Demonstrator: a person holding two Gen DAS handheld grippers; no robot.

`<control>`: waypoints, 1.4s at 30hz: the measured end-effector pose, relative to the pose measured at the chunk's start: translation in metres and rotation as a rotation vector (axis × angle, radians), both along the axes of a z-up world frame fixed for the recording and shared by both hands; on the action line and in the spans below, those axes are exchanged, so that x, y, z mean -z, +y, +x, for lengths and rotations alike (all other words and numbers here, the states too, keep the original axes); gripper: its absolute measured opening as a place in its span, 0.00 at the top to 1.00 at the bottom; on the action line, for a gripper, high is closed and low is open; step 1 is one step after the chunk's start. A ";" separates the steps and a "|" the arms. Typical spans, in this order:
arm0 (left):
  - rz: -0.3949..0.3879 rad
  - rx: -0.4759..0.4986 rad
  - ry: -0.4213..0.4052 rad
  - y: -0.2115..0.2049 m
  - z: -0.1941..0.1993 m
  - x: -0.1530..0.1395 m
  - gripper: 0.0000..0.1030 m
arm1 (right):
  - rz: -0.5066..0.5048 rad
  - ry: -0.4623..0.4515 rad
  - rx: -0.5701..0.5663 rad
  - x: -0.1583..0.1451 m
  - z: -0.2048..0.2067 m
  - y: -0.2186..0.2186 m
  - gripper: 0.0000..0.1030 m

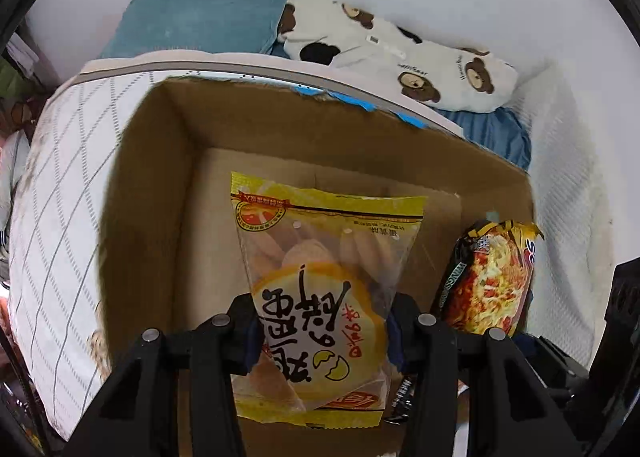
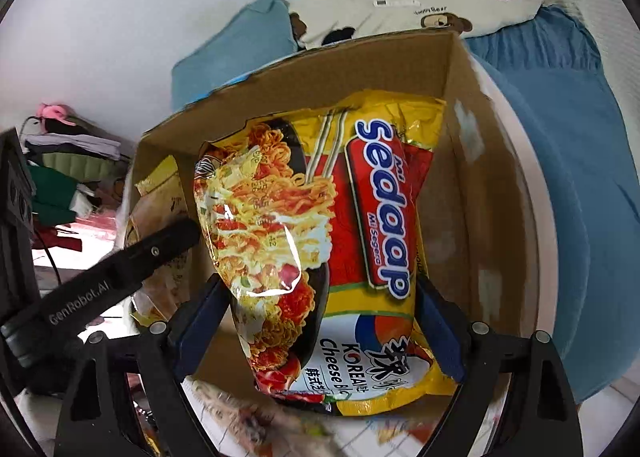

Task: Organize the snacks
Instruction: 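Carry both packs into the cardboard box and open both tools, then grasp the panda snack bag with left tool while right tool grasps Franzzi cookie pack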

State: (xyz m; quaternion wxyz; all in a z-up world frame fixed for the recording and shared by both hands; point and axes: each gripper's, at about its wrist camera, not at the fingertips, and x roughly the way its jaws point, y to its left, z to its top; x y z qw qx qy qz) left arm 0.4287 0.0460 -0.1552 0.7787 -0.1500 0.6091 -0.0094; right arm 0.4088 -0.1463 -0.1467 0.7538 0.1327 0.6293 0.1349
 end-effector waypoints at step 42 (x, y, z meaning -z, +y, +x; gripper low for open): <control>0.226 0.026 -0.277 -0.008 -0.109 -0.075 0.07 | -0.190 -0.246 -0.045 -0.028 -0.070 -0.001 0.03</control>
